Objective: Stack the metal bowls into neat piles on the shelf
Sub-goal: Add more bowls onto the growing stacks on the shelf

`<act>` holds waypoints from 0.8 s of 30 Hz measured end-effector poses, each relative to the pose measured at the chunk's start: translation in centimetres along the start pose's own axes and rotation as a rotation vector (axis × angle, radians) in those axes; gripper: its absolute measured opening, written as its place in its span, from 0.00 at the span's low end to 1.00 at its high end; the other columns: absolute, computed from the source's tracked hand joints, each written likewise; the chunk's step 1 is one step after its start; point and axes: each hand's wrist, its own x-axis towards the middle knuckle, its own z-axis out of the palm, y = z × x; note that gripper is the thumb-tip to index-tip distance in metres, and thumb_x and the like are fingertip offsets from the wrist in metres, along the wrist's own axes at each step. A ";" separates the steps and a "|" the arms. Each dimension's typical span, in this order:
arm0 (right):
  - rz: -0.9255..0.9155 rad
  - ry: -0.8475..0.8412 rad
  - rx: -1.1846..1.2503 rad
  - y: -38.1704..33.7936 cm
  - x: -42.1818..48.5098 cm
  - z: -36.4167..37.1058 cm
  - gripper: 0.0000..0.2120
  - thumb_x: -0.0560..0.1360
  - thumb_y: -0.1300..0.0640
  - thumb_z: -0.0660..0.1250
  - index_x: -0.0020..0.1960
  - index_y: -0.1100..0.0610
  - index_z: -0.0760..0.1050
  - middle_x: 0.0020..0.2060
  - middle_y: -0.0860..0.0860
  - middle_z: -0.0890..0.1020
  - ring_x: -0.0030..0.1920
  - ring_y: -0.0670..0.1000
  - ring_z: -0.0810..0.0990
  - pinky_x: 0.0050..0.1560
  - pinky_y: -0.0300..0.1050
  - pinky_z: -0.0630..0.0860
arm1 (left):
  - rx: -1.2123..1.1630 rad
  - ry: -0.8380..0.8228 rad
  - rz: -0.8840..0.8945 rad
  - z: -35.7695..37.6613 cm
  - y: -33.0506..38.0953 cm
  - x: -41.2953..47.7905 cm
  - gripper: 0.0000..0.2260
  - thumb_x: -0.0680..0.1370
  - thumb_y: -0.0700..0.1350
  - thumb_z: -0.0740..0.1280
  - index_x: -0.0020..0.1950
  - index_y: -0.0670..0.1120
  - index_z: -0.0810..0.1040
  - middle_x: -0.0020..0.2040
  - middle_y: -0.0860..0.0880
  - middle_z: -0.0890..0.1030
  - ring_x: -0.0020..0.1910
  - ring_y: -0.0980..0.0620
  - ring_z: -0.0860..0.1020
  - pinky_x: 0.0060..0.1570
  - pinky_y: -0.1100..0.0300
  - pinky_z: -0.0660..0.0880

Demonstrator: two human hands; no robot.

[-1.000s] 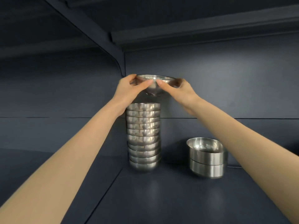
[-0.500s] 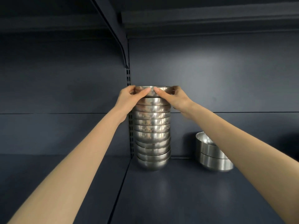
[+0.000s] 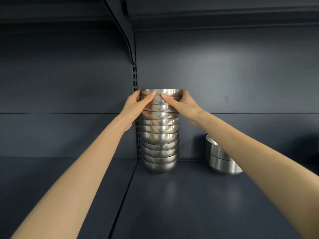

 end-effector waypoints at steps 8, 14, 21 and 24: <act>0.010 0.003 -0.011 -0.3 -1.3 0.5 0.40 0.72 0.39 0.70 0.73 0.60 0.58 0.60 0.49 0.72 0.62 0.49 0.72 0.67 0.49 0.72 | 0.055 0.012 0.003 0.3 -0.4 -0.7 0.22 0.77 0.58 0.66 0.67 0.50 0.71 0.58 0.57 0.77 0.60 0.59 0.74 0.68 0.57 0.68; 0.033 -0.028 -0.140 -0.4 -3.8 -0.7 0.42 0.78 0.40 0.61 0.79 0.60 0.43 0.77 0.52 0.59 0.76 0.50 0.59 0.71 0.43 0.61 | 0.235 -0.034 -0.025 -0.8 -2.0 -2.5 0.33 0.78 0.64 0.57 0.78 0.48 0.56 0.76 0.52 0.62 0.73 0.54 0.63 0.71 0.56 0.61; 0.020 -0.100 -0.475 2.3 -8.7 -2.0 0.42 0.78 0.37 0.57 0.79 0.58 0.41 0.79 0.50 0.47 0.78 0.48 0.47 0.75 0.43 0.46 | 0.420 -0.131 -0.035 -0.7 -3.5 -6.4 0.35 0.78 0.65 0.55 0.79 0.48 0.51 0.78 0.51 0.58 0.75 0.51 0.59 0.74 0.51 0.57; 0.029 -0.134 -0.680 3.8 -10.5 -2.2 0.44 0.77 0.34 0.55 0.79 0.57 0.40 0.79 0.51 0.47 0.79 0.49 0.45 0.78 0.52 0.47 | 0.607 -0.161 -0.081 -0.1 -3.9 -8.7 0.35 0.79 0.65 0.52 0.80 0.49 0.45 0.80 0.51 0.50 0.77 0.50 0.53 0.73 0.50 0.54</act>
